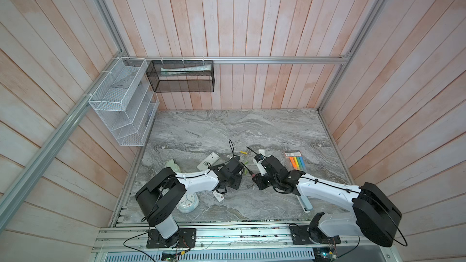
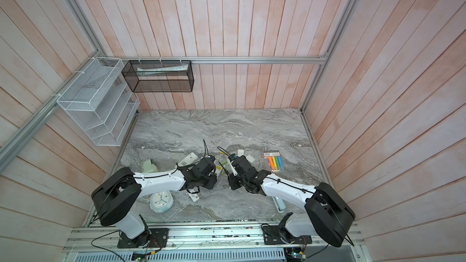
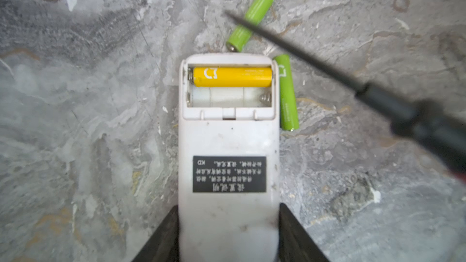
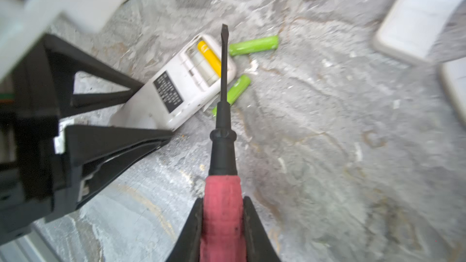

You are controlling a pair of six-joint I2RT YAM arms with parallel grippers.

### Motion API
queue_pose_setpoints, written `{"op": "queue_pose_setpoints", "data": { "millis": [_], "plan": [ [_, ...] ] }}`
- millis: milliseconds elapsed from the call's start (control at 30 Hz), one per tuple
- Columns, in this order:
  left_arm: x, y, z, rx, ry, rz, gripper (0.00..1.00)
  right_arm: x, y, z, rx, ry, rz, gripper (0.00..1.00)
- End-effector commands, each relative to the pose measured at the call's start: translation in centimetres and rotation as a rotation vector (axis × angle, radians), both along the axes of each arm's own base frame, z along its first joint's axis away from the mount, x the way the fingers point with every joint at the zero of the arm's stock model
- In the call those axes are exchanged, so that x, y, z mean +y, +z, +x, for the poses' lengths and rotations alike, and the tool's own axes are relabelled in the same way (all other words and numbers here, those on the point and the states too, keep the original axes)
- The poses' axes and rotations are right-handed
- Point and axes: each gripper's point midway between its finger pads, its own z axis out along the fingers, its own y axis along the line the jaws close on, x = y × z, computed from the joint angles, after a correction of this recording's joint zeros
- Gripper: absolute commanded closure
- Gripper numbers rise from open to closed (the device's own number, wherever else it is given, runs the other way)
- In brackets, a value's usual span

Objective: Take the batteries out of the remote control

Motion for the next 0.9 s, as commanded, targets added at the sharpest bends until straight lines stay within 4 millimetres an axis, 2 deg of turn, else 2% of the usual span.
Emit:
{"op": "queue_pose_setpoints", "data": {
  "millis": [0, 100, 200, 333, 467, 667, 867],
  "plan": [
    [6.4, -5.7, -7.0, 0.311, 0.048, 0.220, 0.44, -1.7, 2.1, 3.2, -0.096, -0.076, -0.025, 1.00],
    [6.3, -5.5, -6.7, 0.296, 0.064, 0.200, 0.44, -2.6, 3.4, 6.0, -0.157, -0.106, -0.027, 1.00],
    [6.2, -5.4, -6.5, 0.284, 0.072, 0.196, 0.44, -3.0, 3.5, 9.1, -0.162, -0.105, -0.037, 1.00],
    [6.4, -5.0, -6.2, 0.268, 0.087, 0.190, 0.44, -3.4, 1.9, 12.7, -0.097, -0.079, -0.099, 1.00],
    [6.3, -4.4, -6.1, 0.252, 0.096, 0.170, 0.44, -3.3, -0.2, 15.2, -0.035, -0.057, -0.154, 1.00],
    [6.4, -3.8, -6.0, 0.241, 0.106, 0.159, 0.44, -2.3, -2.2, 16.7, 0.027, -0.018, -0.172, 1.00],
    [6.5, -3.7, -6.1, 0.239, 0.110, 0.161, 0.44, -2.0, -2.9, 16.9, 0.046, 0.000, -0.177, 1.00]
  ]
}}
